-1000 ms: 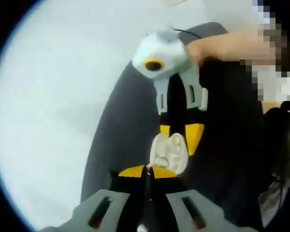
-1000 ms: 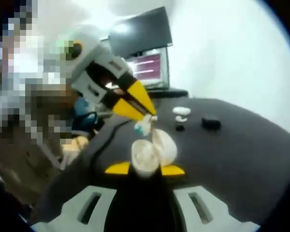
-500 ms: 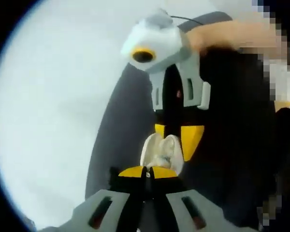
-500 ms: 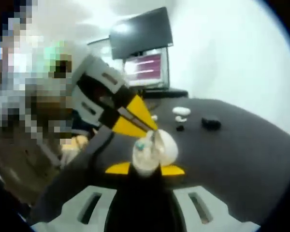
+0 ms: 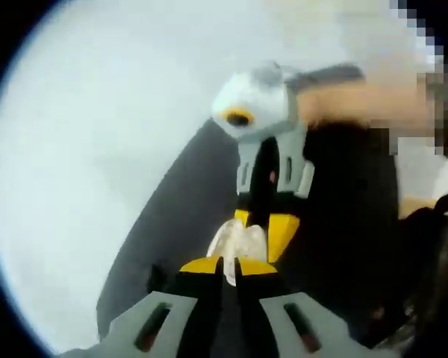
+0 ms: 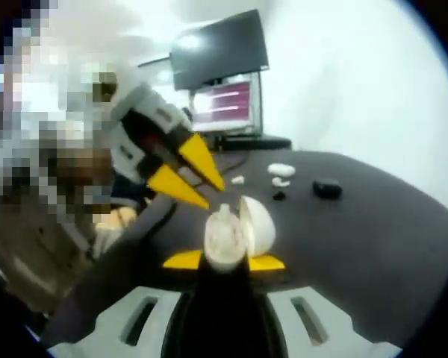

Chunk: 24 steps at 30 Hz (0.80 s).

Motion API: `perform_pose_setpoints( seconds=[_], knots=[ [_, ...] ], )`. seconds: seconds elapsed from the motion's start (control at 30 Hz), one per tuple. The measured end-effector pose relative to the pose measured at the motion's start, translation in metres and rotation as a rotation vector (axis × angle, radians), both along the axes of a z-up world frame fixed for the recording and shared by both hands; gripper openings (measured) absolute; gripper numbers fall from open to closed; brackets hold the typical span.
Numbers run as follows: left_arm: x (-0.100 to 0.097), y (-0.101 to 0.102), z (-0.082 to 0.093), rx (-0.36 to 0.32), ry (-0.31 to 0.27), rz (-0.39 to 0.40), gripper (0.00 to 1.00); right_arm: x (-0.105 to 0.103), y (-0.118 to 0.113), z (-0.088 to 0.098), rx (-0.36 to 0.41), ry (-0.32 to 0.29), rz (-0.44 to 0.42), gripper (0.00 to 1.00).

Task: Pick up three earphones and place each one into its charging case using tactile feedback, ensure that each earphone is properly inserted and securely positioned inside the case.

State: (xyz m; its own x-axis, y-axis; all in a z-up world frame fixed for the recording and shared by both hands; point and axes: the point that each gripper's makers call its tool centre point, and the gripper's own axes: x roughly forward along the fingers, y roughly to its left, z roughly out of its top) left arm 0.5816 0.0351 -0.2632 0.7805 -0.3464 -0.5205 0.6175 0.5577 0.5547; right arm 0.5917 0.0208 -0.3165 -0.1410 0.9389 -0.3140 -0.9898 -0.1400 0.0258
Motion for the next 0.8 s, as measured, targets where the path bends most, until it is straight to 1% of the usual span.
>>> perform_pose_setpoints(
  seconds=[0.07,0.13,0.17,0.2,0.23,0.27,0.3,0.33,0.37,0.4,0.43,0.47,0.53,0.6,0.63,0.7,0.8],
  knots=[
    [0.004,0.008,0.002,-0.003,0.002,-0.001,0.11,0.000,0.000,0.000,0.001,-0.001,0.000,0.22],
    [0.008,0.017,-0.002,0.006,0.027,-0.028,0.18,0.000,0.000,0.000,0.002,-0.003,0.001,0.22],
    [0.008,0.021,-0.007,-0.025,0.067,-0.018,0.23,0.000,0.000,0.000,0.003,-0.004,0.001,0.22],
    [0.009,0.022,-0.010,-0.033,0.085,-0.050,0.27,0.000,0.000,0.000,0.004,-0.005,0.002,0.22],
    [0.010,0.019,-0.011,-0.043,0.073,-0.109,0.31,0.000,0.000,0.000,0.003,-0.006,0.003,0.22],
    [0.011,0.018,-0.013,-0.097,0.089,-0.119,0.36,0.000,0.000,0.000,0.004,-0.007,0.003,0.22],
    [0.012,0.016,-0.015,-0.143,0.108,-0.147,0.37,-0.001,0.001,0.000,0.005,-0.007,0.004,0.22],
    [0.013,0.014,-0.016,-0.180,0.106,-0.186,0.37,-0.001,0.001,0.000,0.004,-0.007,0.004,0.22],
    [0.016,0.013,-0.016,-0.220,0.103,-0.206,0.38,0.000,0.001,-0.001,0.005,-0.008,0.003,0.22],
    [0.019,0.009,-0.015,-0.262,0.078,-0.268,0.38,-0.001,0.001,-0.001,0.005,-0.011,0.004,0.22],
    [0.019,0.006,-0.015,-0.287,0.067,-0.312,0.37,0.000,0.001,-0.001,0.006,-0.015,0.005,0.22],
    [0.019,0.004,-0.017,-0.303,0.068,-0.352,0.36,0.000,0.001,-0.001,0.007,-0.013,0.004,0.22],
    [0.019,0.003,-0.023,-0.313,0.083,-0.386,0.36,0.000,0.001,-0.001,0.008,-0.013,0.004,0.22],
    [0.023,0.004,-0.030,-0.317,0.084,-0.404,0.36,-0.001,0.001,-0.001,0.009,-0.013,0.005,0.22],
    [0.024,0.002,-0.032,-0.351,0.100,-0.415,0.36,-0.001,0.001,-0.001,0.009,-0.013,0.004,0.22],
    [0.024,-0.002,-0.034,-0.407,0.104,-0.458,0.36,-0.001,0.001,-0.001,0.010,-0.024,0.007,0.22],
    [0.027,-0.003,-0.043,-0.419,0.108,-0.483,0.37,-0.001,0.002,-0.001,0.012,-0.028,0.009,0.21]
  ],
)
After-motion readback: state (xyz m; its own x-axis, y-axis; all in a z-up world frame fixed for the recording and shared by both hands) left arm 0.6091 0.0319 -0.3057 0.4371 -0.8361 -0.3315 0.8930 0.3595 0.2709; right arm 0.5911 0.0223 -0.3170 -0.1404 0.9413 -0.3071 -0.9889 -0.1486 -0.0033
